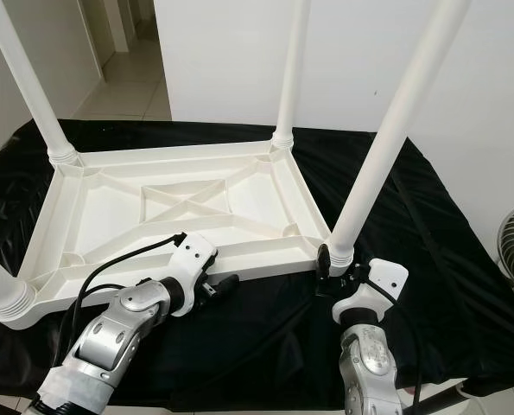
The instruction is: Building children table
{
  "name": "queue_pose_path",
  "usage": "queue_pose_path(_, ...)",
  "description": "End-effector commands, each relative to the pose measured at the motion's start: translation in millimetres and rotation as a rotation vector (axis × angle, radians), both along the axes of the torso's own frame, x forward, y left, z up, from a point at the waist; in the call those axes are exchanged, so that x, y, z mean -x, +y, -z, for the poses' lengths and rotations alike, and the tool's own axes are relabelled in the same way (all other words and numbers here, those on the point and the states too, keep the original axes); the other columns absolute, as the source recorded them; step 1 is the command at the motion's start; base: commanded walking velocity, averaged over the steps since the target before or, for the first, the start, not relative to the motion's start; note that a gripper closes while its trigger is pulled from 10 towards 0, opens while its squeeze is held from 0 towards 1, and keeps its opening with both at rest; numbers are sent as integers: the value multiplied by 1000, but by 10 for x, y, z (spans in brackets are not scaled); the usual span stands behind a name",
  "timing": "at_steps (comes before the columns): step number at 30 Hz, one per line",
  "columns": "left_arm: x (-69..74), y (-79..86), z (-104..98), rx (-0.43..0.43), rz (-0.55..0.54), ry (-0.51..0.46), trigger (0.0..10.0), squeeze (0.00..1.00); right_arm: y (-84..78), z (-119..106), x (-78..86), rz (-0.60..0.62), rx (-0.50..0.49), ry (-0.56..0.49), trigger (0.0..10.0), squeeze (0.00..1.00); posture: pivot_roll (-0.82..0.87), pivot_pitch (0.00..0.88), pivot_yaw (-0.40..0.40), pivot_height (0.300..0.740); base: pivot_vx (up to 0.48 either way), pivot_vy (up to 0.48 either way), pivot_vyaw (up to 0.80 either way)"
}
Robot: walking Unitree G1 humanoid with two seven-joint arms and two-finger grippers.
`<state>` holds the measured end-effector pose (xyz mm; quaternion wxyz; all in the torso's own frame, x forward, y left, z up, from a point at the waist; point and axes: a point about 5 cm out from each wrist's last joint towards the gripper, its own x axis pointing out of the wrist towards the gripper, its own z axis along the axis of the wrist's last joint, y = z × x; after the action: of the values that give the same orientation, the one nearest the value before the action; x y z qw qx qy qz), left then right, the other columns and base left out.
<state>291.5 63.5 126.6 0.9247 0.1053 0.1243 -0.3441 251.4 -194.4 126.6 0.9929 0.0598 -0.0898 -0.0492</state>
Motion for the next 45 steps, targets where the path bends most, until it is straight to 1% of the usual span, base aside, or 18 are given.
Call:
queue_pose_path(1, -104, 197, 52, -51, -287, -18, 196, 0, -18, 4, 23, 14, -6, 10, 10000, 0, -85, 62, -7, 740, 0, 0, 0)
queue_pose_path(5, -112, 224, 61, -54, -318, -16, 0, 0, -13, -10, 27, 17, -7, 7, 10000, 0, -86, 64, -6, 740, 0, 0, 0)
queue_pose_path(11, -126, 327, 93, -85, -420, -26, 0, 0, -28, -45, 97, 36, 4, 0, 10000, 0, -98, 78, 0, 740, 0, 0, 0)
queue_pose_path(15, -122, 444, 112, -120, -496, -36, 0, 0, -52, -49, 116, 56, 1, 2, 10000, 0, -106, 95, -2, 740, 0, 0, 0)
queue_pose_path(18, -142, 559, 99, -91, -580, -27, 0, 0, -61, -58, 108, 67, -6, 1, 10000, 0, -97, 99, -10, 740, 0, 0, 0)
queue_pose_path(20, -150, 583, 96, -87, -596, -26, 0, 0, -62, -58, 103, 70, -8, 2, 10000, 0, -97, 99, -10, 740, 0, 0, 0)
queue_pose_path(21, -179, 584, 77, -77, -601, -29, 3647, 0, -49, -65, 84, 67, -12, 1, 10000, 0, -82, 101, -23, 740, 0, 0, 0)
queue_pose_path(22, -179, 584, 77, -77, -601, -29, 3647, 0, -49, -65, 84, 67, -12, 1, 10000, 0, -82, 101, -23, 740, 0, 0, 0)
queue_pose_path(23, -212, 565, 48, -64, -597, -38, 4627, 0, -31, -72, 67, 60, -14, 1, 10000, 0, -78, 101, -26, 740, 0, 0, 0)
queue_pose_path(24, -278, 383, -69, 27, -515, -52, 10000, 0, 37, -84, 28, 21, -3, 2, 10000, 0, -70, 101, -31, 740, 0, 0, 0)
queue_pose_path(26, -278, 383, -69, 27, -515, -52, 10000, 0, 37, -84, 28, 21, -3, 2, 10000, 0, -70, 101, -31, 740, 0, 0, 0)
queue_pose_path(29, -262, 107, -235, 95, -351, -116, 10000, 0, 81, -88, -4, -8, 6, 5, 10000, 0, -62, 101, -33, 740, 0, 0, 0)
queue_pose_path(30, -240, 40, -271, 101, -307, -137, 10000, 0, 86, -88, -11, -11, 7, 6, 10000, 0, -62, 101, -33, 740, 0, 0, 0)
queue_pose_path(31, -240, 40, -271, 101, -307, -137, 10000, 0, 86, -88, -11, -11, 7, 6, 10000, 0, -62, 101, -33, 740, 0, 0, 0)
queue_pose_path(32, -216, -38, -311, 96, -254, -168, 10000, 0, 93, -93, -25, -16, 8, 6, 10000, 0, -55, 105, -34, 740, 0, 0, 0)
queue_pose_path(37, -207, -95, -328, 81, -213, -198, 10000, 0, 102, -97, -39, -19, 5, 5, 10000, 0, -53, 103, -35, 740, 0, 0, 0)
queue_pose_path(40, -190, -159, -314, 55, -135, -236, 10000, 0, 128, -104, -54, -26, 2, 3, 10000, 0, -55, 103, -33, 740, 0, 0, 0)
queue_pose_path(45, -188, -161, -246, 22, -74, -239, 10000, 0, 136, -111, -61, -29, -1, 0, 10000, 0, -59, 102, -30, 740, 0, 0, 0)
